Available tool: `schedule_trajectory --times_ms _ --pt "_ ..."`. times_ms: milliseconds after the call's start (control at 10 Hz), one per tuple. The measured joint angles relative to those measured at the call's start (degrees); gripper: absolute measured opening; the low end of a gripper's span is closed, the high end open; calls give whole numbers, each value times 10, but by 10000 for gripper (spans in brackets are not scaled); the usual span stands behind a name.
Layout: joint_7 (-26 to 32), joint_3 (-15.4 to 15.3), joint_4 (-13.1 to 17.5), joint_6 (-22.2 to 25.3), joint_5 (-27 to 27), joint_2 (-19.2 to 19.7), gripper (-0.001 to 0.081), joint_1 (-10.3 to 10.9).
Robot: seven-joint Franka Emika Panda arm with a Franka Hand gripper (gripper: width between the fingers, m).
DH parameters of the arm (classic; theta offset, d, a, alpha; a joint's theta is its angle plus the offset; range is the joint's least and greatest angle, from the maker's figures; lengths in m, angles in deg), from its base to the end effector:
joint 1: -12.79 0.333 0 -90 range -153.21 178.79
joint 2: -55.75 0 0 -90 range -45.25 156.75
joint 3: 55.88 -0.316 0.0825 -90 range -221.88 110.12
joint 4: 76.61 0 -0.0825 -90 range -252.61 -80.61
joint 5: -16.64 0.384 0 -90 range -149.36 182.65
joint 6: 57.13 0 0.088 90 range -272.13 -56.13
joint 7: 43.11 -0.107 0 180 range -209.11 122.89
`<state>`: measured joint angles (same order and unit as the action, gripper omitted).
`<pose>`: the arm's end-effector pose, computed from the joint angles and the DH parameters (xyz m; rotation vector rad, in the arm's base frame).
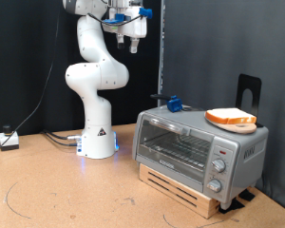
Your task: Make a piece of toast with the oven
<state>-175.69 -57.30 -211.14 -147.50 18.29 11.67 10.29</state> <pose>0.3121 -0.0006 0.5897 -1.2244 2.8895 0.0175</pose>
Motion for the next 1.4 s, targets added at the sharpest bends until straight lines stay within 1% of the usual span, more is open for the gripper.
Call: schedule_trajectory --times_ms 100,200,400,600,700,800,1000,1100,1200,1300,1400 --pt "25 0 0 -1 9 0 807 2" --pt "82 2 2 -1 19 0 807 14" --pt "196 9 12 21 24 1 807 49" --pt "311 22 17 30 17 8 807 73" --pt "310 22 17 31 26 7 807 72" --pt "359 26 16 27 36 4 807 79" --pt "489 47 5 3 41 -6 807 106" --pt "561 61 -6 -14 35 -4 807 116" --pt "636 76 -16 -35 16 5 807 122" --pt "692 85 -18 -49 5 18 807 133" --pt "675 84 -18 -48 11 17 807 131"
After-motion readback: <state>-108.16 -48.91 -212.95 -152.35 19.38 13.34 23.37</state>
